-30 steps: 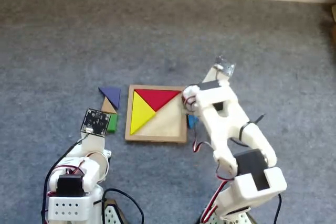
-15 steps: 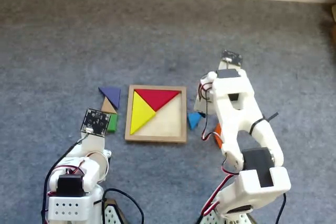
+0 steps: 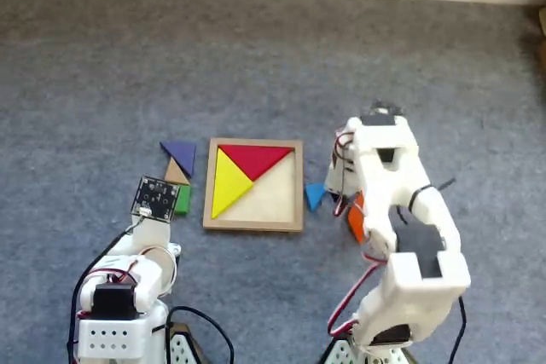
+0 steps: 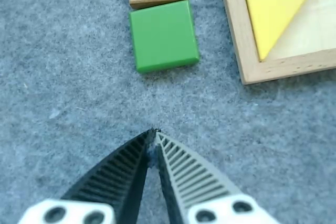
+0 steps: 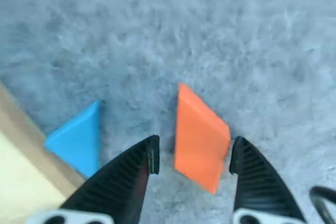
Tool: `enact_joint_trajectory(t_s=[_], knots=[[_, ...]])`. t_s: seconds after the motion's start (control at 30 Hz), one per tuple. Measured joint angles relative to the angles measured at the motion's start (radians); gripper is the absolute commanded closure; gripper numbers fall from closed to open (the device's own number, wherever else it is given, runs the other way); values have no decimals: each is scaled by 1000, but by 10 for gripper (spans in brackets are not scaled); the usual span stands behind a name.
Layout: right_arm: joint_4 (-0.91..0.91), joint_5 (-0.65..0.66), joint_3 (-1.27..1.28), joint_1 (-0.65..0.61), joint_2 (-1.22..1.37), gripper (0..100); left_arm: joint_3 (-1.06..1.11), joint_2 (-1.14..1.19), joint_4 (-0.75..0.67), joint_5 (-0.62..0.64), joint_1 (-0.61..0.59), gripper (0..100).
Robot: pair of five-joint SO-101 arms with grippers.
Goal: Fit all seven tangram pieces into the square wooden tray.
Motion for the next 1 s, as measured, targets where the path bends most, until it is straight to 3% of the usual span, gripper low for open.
enact_joint_trajectory(t_s=[0.2,0.43,0.7,1.0], knots=[[83,0,-150,2,117,783,0,0,0,0,0,994],[127,-6,-187,5,146,933,0,0,0,0,0,994],[127,-6,-187,6,146,940,0,0,0,0,0,994],[135,235,-187,-2,5,940,0,0,0,0,0,994]])
